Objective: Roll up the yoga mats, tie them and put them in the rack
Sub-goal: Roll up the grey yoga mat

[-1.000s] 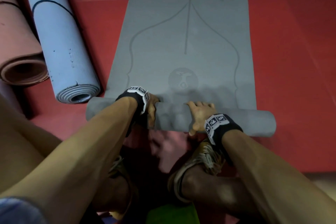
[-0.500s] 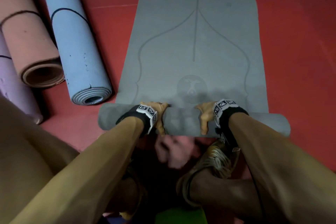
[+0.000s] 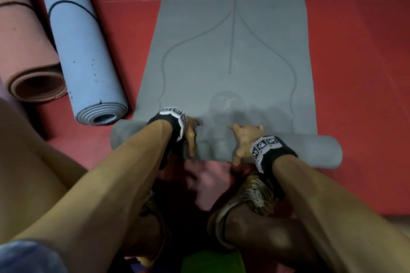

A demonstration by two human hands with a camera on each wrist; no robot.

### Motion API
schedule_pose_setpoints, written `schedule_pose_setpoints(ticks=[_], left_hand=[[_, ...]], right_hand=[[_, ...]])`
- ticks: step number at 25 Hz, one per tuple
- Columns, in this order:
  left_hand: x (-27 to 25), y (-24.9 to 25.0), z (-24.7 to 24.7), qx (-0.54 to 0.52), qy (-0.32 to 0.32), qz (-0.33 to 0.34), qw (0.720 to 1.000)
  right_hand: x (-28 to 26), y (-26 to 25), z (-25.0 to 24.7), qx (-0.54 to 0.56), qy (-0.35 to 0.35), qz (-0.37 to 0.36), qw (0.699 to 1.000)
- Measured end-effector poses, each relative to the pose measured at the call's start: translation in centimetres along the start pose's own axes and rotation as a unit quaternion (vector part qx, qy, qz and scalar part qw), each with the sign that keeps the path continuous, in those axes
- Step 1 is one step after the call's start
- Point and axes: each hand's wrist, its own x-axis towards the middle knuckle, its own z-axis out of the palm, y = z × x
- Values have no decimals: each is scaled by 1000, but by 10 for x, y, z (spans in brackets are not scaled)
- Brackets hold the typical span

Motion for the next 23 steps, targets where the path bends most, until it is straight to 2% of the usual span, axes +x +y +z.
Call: schedule_pose_setpoints(ticks=[3,6,8,11,13,16,19,21,23], left_hand=[[4,-5,14,-17,69,-13,997],[10,-5,34,125,150,-35,980],[15,-6,43,146,183,-63,970],[21,-9,41,90,164,-41,982],[18,-10,32,35,138,-21,990],[3,-7,16,-80,29,-4,996],[-2,-3,7,-79,-49,-23,995],[1,-6,11,-94,-30,-23,995],[7,-7,17,-80,38,-11,996]], right_hand=[[11,0,-14,13,-50,5,999],[17,2,-29,73,-141,1,987],[17,3,-33,95,-182,3,979],[16,3,-26,104,-178,9,978],[12,2,-18,83,-143,10,986],[-1,-3,-2,-1,-49,-5,999],[-6,-4,5,1,-16,-15,1000],[-1,-6,-2,5,-37,-11,999],[4,-6,-12,12,-70,-7,997]])
